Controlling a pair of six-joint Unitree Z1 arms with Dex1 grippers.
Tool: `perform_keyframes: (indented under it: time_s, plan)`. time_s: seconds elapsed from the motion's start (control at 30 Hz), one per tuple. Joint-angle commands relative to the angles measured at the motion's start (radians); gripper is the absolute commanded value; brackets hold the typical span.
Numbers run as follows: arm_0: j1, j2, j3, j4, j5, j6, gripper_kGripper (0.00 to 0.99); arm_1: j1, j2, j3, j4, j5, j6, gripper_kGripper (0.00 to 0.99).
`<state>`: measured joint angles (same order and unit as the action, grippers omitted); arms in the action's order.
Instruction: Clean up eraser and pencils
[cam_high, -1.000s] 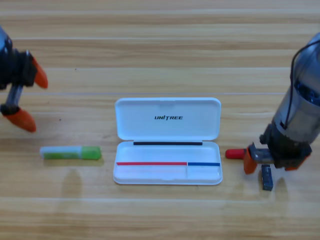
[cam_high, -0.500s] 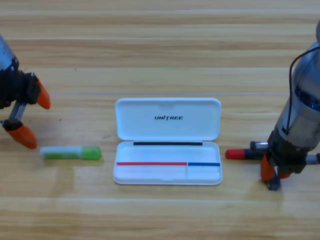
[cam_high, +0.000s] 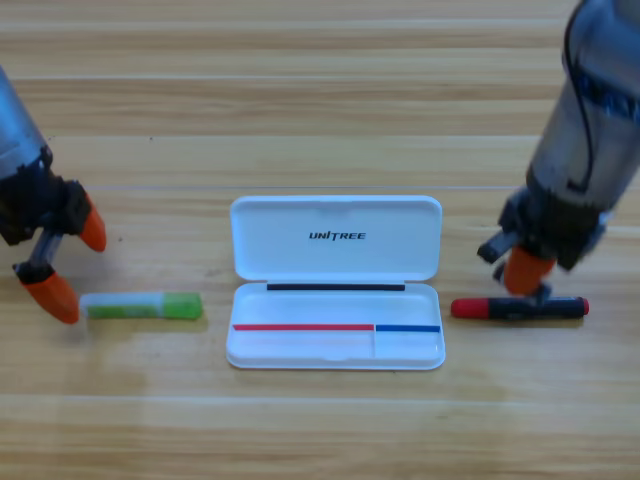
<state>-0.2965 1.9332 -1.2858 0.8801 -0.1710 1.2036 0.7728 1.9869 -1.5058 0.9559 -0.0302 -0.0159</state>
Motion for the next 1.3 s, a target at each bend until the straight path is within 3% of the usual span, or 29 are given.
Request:
perform_keyframes:
  time_s: [0.03, 0.37, 0.97, 1.3]
  plan:
    - [0.031, 0.11, 0.003, -0.024, -0.013, 0.01, 0.99, 0.051, 0.032, -0.079, 0.09, -0.033, -0.271, 0.0]
    - [0.027, 0.104, 0.04, -0.084, -0.044, -0.01, 0.99, 0.12, 0.118, -0.132, 0.092, 0.081, -0.547, 0.0]
    - [-0.023, 0.072, 0.118, -0.213, -0.035, -0.101, 0.99, 0.158, 0.256, -0.232, 0.083, 0.107, -0.585, 0.0]
    - [-0.049, 0.072, 0.134, -0.242, -0.048, -0.111, 0.99, 0.158, 0.285, -0.255, 0.076, 0.105, -0.585, 0.0]
